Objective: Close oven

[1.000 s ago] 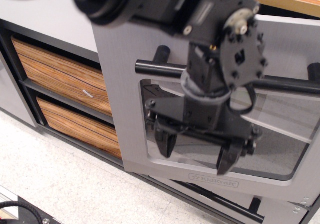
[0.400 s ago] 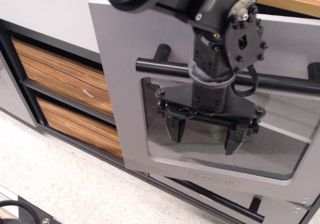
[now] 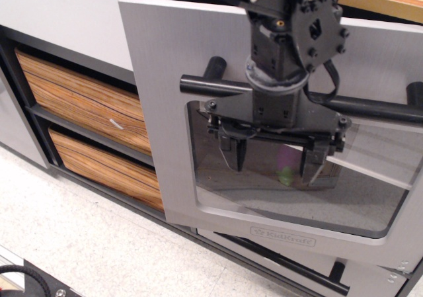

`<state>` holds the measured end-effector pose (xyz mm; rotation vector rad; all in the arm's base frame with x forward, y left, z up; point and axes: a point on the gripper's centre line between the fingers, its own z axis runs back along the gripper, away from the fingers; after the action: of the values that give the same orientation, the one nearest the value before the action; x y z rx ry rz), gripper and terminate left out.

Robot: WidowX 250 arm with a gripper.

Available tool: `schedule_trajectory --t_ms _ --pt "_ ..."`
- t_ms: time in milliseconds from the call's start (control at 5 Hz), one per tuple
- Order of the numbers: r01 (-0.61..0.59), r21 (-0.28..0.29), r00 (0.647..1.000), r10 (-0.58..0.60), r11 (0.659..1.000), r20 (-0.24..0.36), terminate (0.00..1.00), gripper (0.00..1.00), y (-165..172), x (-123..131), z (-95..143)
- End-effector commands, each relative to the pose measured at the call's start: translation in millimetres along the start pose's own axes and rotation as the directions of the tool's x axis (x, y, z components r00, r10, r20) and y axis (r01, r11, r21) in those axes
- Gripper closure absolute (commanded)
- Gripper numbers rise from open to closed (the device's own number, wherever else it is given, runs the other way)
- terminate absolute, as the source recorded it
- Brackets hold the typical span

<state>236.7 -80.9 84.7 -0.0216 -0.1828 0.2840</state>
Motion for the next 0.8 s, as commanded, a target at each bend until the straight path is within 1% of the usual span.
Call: schedule_trajectory --t_ms 0,400,600 --pt "-0.035 -0.049 0.996 0.039 0.998 0.082 0.0 0.0 -5 25 19" --pt "-0.06 -0.067 0.989 0.068 0.996 0.134 0.0 0.0 -5 36 23" --pt "-0.073 -0.07 0.985 0.083 0.995 0.15 0.0 0.0 -6 40 25"
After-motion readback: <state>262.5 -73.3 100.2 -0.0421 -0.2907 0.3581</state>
